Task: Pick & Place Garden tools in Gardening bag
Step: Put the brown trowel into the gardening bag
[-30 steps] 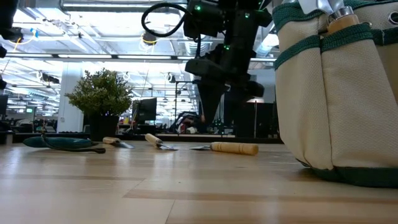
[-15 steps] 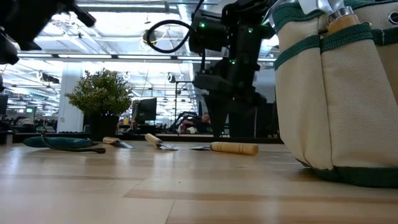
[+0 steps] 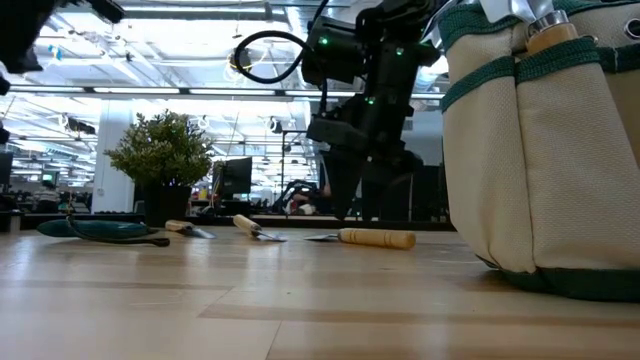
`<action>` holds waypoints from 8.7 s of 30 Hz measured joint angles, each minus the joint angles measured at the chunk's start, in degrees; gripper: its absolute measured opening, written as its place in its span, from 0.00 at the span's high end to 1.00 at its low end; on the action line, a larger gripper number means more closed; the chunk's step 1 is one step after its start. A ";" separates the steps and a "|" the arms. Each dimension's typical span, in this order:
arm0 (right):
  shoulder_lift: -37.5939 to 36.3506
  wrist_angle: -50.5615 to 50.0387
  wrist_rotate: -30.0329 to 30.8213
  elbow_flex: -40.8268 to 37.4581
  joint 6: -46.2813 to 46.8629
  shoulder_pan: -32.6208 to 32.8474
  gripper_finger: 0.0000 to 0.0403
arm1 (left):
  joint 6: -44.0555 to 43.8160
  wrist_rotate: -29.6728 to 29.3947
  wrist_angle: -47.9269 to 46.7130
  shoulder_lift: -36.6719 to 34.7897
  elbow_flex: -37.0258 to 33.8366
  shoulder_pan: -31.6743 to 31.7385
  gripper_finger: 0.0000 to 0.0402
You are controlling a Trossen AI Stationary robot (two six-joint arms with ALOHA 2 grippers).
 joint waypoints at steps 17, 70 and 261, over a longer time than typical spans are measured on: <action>0.00 1.67 0.02 0.02 2.34 0.00 0.34 | 0.00 -0.46 -18.50 -4.98 -0.06 -0.11 0.96; 0.00 -2.24 -0.06 0.04 6.86 2.19 0.34 | 51.61 9.26 -58.15 -0.17 0.01 4.71 0.96; -40.87 41.69 74.43 -31.68 12.11 69.80 0.87 | 45.03 7.68 -48.61 -5.13 0.01 -10.74 0.96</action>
